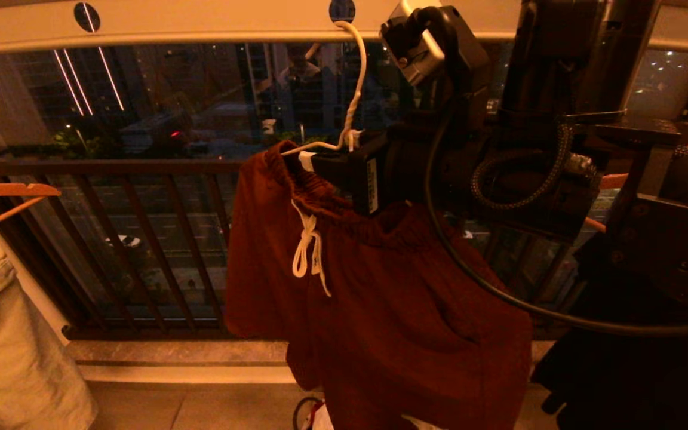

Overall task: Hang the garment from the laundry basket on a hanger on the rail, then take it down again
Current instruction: Take the clothes off the clothes rack

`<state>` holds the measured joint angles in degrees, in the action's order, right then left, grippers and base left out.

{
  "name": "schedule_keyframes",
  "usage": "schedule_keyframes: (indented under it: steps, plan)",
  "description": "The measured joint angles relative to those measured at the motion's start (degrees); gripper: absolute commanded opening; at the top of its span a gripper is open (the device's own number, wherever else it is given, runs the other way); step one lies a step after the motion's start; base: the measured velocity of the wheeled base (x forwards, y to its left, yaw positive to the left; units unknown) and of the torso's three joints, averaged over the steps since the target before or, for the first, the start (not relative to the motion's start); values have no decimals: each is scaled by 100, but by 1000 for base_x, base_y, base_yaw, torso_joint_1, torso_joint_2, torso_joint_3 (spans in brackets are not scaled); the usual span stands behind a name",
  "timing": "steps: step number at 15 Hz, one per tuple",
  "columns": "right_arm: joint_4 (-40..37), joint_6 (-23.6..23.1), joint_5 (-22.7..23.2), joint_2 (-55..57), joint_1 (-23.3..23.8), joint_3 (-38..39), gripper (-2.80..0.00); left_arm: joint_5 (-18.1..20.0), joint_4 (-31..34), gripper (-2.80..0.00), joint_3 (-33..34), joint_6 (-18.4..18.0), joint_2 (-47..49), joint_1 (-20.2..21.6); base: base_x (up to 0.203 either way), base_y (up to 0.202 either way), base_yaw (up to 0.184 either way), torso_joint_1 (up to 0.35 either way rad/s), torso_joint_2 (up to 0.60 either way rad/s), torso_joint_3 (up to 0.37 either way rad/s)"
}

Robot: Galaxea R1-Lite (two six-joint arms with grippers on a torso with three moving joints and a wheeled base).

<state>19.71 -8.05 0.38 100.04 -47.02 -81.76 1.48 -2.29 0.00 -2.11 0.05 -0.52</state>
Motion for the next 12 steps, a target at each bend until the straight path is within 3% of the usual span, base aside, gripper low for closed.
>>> schedule_keyframes:
  steps: [12]
  plan:
    - [-20,-7,-38,62,5,-217,-280,8,3,-280,0,0,0,0,0,0,0,0,0,0]
